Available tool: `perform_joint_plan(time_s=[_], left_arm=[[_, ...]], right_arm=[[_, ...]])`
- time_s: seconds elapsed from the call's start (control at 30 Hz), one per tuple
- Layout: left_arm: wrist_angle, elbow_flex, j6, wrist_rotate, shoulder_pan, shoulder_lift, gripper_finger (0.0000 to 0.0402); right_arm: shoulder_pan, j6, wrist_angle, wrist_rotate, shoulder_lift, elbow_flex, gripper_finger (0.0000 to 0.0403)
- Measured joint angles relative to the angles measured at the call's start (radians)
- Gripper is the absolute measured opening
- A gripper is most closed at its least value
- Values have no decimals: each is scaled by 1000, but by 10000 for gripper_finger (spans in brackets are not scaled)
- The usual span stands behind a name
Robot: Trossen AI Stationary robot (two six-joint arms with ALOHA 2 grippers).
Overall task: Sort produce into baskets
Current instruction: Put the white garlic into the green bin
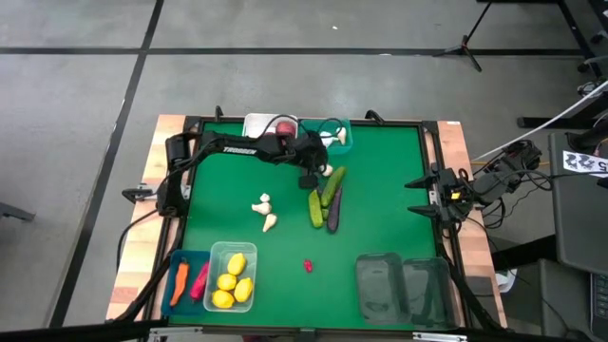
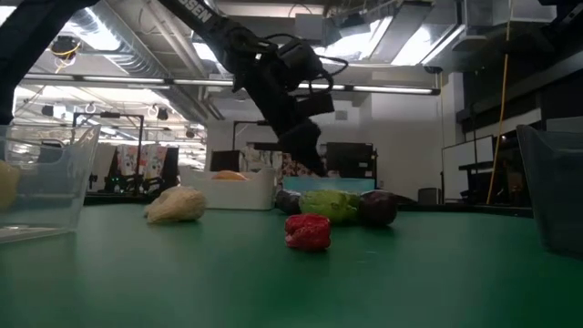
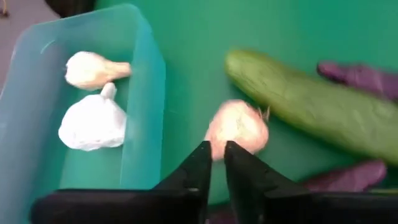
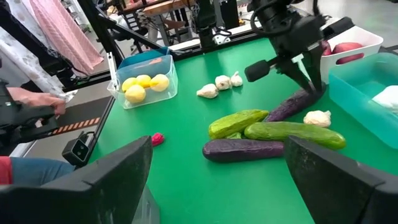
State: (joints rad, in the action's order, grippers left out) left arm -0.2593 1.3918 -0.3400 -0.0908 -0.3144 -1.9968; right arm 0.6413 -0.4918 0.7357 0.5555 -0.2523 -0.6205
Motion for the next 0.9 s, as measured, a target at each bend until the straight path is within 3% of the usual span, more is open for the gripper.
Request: perform_joint_plan(time_s=[0.17, 0.37, 0.53, 0.77, 0.9], left_arm=[[6, 0, -128, -3, 21, 0, 123], [-94, 63, -109, 18, 11, -14, 199], [-176, 131, -161, 27, -3, -37, 211], [-216, 183, -260, 160, -15, -37, 211], [-223, 197, -219, 163, -21, -61, 210]], right_arm=[[0, 2, 5, 0, 0, 0, 360], [0, 3, 32, 0, 0, 0, 360], [0, 3, 35, 2, 0, 0, 360], [0, 3, 34, 3, 0, 0, 360], [0, 3, 34, 4, 0, 0, 360]])
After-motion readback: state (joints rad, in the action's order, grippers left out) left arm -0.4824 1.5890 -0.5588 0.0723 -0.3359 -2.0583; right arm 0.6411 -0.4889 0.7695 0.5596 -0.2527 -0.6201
